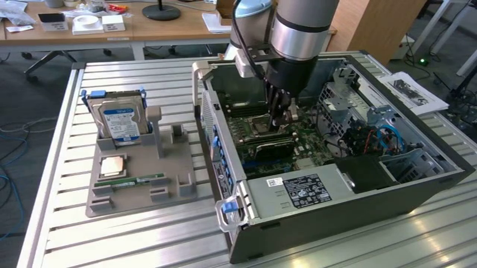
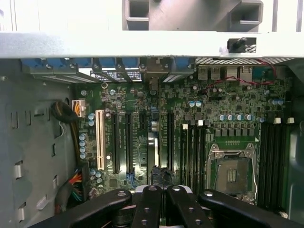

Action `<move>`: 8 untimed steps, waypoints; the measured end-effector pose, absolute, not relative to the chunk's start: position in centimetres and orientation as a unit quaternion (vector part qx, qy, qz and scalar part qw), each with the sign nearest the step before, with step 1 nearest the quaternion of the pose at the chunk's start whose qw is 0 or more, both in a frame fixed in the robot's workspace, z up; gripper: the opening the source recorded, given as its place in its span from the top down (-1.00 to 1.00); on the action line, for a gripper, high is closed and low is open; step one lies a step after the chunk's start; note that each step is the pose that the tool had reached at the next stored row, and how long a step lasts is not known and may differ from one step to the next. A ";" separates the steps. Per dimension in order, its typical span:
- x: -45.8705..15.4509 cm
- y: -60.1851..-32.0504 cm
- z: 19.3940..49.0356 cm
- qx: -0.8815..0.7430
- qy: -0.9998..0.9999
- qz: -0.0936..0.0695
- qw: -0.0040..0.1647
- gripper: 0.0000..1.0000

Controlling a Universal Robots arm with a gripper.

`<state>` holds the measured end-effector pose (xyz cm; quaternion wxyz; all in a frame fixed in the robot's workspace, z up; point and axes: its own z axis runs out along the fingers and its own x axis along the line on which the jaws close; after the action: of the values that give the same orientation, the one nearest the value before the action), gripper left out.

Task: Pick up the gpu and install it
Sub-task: 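Press down on the gpu until it lock into place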

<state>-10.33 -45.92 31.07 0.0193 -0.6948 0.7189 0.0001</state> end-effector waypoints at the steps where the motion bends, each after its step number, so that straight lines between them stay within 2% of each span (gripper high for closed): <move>1: -10.3 -45.9 30.9 -0.695 0.719 0.000 0.019 0.79; 8: -10.3 -45.9 29.6 -0.695 0.719 0.000 0.019 0.79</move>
<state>-10.33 -45.92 29.63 0.0194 -0.6948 0.7189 0.0000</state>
